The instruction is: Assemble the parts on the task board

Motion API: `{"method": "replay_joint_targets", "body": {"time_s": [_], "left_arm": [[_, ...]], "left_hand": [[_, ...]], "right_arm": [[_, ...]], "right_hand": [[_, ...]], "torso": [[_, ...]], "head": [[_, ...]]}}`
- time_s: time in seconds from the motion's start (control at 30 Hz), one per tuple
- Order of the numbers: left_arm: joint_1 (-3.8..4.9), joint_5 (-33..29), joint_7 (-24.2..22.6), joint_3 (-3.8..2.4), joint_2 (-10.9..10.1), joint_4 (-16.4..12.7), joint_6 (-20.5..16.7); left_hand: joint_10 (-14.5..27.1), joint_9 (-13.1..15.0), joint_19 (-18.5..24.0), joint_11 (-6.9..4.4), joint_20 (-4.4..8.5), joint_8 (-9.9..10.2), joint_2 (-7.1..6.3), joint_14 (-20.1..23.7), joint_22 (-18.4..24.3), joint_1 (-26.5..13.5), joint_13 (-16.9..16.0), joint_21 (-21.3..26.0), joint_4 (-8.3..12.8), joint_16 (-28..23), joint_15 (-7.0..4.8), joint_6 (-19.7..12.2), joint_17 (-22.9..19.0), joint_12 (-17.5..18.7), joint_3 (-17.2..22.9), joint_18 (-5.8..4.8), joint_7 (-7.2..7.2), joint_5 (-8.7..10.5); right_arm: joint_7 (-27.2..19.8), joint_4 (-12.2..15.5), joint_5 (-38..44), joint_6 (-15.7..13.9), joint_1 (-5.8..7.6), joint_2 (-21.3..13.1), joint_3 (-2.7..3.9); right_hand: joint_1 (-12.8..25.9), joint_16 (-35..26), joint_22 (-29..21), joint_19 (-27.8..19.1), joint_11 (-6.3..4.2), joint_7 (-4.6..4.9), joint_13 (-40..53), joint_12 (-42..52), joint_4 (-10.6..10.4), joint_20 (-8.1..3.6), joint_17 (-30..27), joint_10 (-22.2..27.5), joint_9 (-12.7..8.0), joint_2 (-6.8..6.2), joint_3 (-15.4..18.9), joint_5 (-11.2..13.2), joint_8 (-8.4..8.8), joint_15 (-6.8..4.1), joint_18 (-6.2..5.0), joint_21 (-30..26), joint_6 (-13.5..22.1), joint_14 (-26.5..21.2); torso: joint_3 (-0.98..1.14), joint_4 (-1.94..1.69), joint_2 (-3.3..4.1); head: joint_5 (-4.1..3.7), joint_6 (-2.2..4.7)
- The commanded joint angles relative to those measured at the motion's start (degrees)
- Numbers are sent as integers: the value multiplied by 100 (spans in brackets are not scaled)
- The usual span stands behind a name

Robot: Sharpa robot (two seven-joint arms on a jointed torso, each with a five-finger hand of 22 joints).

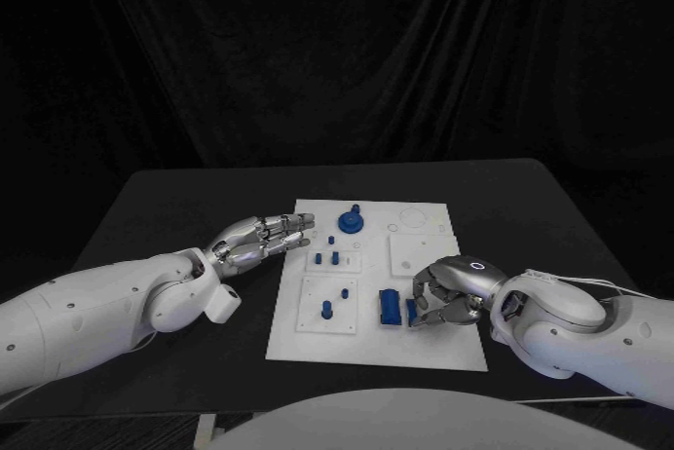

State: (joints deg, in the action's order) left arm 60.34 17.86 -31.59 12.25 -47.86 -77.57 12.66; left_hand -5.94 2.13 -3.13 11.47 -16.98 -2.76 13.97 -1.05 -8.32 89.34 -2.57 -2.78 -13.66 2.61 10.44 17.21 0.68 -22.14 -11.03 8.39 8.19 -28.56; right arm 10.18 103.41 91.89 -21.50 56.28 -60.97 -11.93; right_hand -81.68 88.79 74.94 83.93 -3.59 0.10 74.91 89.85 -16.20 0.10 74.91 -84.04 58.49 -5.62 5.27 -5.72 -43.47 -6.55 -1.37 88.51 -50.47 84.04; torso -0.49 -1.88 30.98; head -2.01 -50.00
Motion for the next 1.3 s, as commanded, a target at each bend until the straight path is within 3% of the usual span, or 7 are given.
{"method": "replay_joint_targets", "body": {"time_s": [0.03,0.5,0.7,0.83,1.0,1.3], "left_arm": [[-14,-48,-80,-6,9,-9,32],[-25,-48,-83,-6,9,-9,35],[-28,-48,-85,-6,10,-10,36],[-29,-48,-85,-6,10,-11,36],[-30,-48,-82,-6,9,-12,35],[-31,-48,-74,-6,11,-13,36]], "left_hand": [[-28,5,-31,10,12,-13,4,0,9,41,-4,-31,13,4,31,11,5,9,5,-58,422,-33],[-28,5,-30,12,12,-13,5,1,10,39,-3,-31,12,4,33,9,5,10,8,-61,423,-33],[-28,5,-30,12,12,-13,5,1,10,39,-3,-31,12,4,33,9,5,10,8,-61,423,-33],[-30,6,-32,15,13,-15,7,0,6,38,-3,-32,13,7,37,21,6,10,13,-65,423,-35],[-30,6,-32,15,13,-15,7,0,6,38,-3,-32,13,7,37,21,6,10,13,-65,423,-35],[-31,8,-31,15,13,-18,9,-1,9,38,-3,-31,15,8,38,37,6,12,16,-67,426,-36]], "right_arm": [[234,-25,97,-8,-16,13,1],[325,-64,102,-80,-38,49,1],[353,-75,102,-131,-43,62,1],[397,-83,102,-135,-45,75,1],[457,-122,102,-18,-49,110,1],[418,-172,102,106,-56,147,1]], "right_hand": [[-71,23,1446,523,-14,-13,1509,15,-1,-35,1237,-596,12,29,-45,-33,-33,-21,92,-16,35,538],[-132,22,1444,520,-12,-13,1509,15,19,-34,1235,-596,22,65,-57,-4,-45,-21,90,-21,47,537],[-268,20,1443,520,-9,-13,1509,15,81,-33,1229,-596,31,191,-92,-18,-60,-21,90,-23,68,536],[-277,23,1444,521,0,-5,1509,15,107,-31,1241,-596,47,241,-32,244,-93,-18,91,-21,63,539],[-1,33,1440,514,-8,-10,1509,15,-30,-36,1266,-596,130,13,256,292,-204,-22,88,-33,50,544],[291,44,1426,493,-36,-27,1509,15,-82,-51,1299,-596,183,-317,574,282,-253,-41,77,-72,99,551]], "torso": [[0,-2,1],[1,-2,1],[0,0,1],[-1,0,2],[-1,1,1],[0,-1,1]], "head": [[2,0],[1,0],[2,0],[-1,0],[10,0],[12,0]]}}
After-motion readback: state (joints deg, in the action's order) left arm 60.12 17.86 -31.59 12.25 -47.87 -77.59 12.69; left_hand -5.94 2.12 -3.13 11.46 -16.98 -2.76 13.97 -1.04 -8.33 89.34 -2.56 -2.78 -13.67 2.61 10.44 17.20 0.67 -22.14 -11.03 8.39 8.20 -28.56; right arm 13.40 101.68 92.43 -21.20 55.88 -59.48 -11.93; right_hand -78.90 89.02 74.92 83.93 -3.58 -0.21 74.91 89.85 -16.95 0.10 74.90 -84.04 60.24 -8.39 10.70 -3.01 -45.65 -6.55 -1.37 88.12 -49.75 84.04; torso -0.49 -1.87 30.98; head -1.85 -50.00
